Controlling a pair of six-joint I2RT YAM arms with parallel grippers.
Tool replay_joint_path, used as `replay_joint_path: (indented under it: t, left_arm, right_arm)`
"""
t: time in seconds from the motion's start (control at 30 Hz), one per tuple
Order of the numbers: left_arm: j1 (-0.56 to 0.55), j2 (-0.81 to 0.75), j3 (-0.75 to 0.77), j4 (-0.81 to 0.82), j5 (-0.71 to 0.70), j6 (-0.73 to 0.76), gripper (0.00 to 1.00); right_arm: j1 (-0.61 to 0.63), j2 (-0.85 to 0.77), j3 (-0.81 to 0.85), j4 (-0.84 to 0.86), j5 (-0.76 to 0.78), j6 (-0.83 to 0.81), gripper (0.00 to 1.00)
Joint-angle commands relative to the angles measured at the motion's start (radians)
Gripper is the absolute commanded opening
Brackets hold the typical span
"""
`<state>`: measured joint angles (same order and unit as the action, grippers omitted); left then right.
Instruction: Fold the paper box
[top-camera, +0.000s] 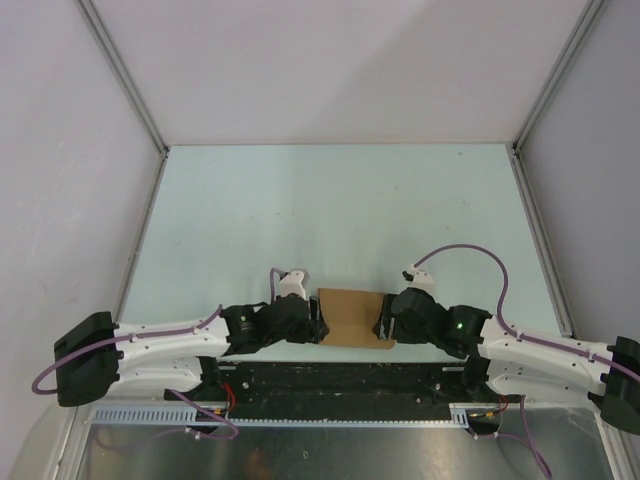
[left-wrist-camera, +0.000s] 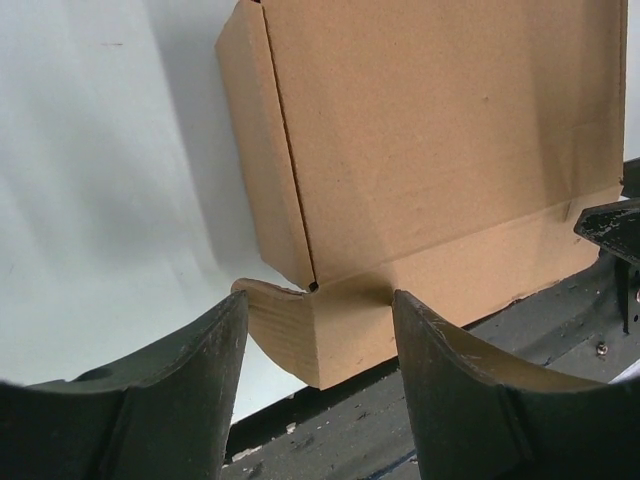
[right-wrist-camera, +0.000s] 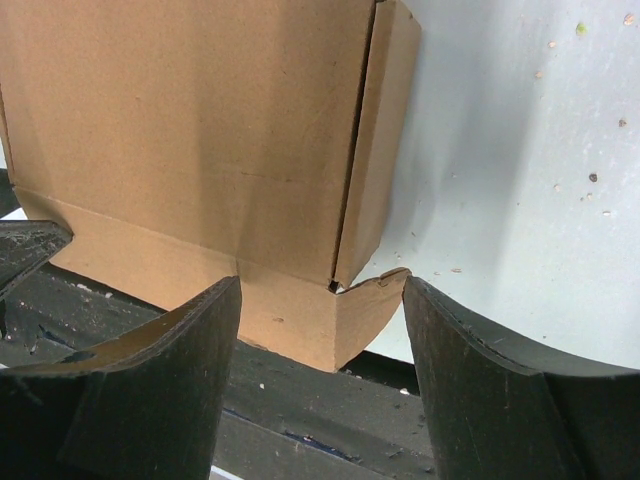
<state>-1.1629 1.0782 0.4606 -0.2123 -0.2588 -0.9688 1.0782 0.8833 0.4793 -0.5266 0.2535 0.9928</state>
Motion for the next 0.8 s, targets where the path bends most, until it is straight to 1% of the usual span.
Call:
replay_joint_path:
  t: [0.0,0.33,0.77]
  left_arm:
    - [-0.006,0.011,0.042,0.027,-0.020,-0.007,0.65]
    - [-0.007,0.023,0.046,0.054,0.007,-0.010,0.64]
    - [-0.007,-0.020,0.023,0.088,0.066,-0.031,0.64]
  right_arm:
    - [0.006,-0.009,0.022,0.005,0.010,-0.003,0.71]
    - [0.005,-0.009,0.005,0.050,-0.022,0.003,0.71]
    - [-0.004,-0.020,0.004,0.073,-0.074,0.009,0.71]
